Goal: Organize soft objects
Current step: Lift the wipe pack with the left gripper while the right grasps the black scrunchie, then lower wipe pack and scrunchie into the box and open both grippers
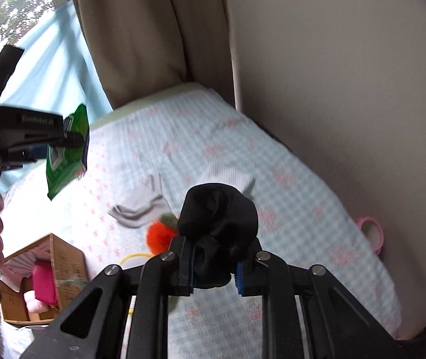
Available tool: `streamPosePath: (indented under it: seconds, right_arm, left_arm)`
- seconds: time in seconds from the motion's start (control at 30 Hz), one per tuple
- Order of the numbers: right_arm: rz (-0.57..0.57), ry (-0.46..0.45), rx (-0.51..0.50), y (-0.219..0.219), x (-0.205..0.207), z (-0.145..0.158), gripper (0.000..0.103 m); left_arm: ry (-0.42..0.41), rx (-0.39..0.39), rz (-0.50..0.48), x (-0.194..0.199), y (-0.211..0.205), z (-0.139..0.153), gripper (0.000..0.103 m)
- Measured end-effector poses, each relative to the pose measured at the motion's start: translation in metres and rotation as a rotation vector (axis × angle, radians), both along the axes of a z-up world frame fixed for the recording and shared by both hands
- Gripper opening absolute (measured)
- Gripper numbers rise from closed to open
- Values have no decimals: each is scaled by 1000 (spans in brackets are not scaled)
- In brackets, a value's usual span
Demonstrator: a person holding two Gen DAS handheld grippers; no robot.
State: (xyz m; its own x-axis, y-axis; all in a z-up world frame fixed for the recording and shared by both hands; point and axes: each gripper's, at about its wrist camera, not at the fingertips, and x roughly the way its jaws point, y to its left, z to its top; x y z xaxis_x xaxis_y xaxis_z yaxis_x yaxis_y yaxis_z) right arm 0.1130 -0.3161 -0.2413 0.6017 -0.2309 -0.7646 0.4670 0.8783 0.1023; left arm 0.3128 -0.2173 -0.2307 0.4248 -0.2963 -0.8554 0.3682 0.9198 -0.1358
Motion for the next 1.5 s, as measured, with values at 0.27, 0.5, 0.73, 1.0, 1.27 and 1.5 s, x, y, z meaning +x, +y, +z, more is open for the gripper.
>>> streamPosePath:
  seconds: [0.27,0.5,0.73,1.0,1.27,1.5]
  right_arm:
    - [78,-93,-60,40,-10,94,18]
    - [190,-157,-96,98,-12,147,18]
    - [322,-156,-56,176,-3,161,18]
    - [466,-61,50,257,25,130,18]
    - [530,89,149,307,54,80,18]
    - [516,232,211,315,93,33,18]
  left_arm:
    - [-55,-51,61,-45,63,72,35]
    - [-108,-84,128,-82,145,119,35]
    - [-130,-56,194,-117,239,134,35]
    - [-76,24,250,-142,338,103,35]
    - [20,88,222,-129,382,52,35]
    - [104,124,182,-105,385,8,35]
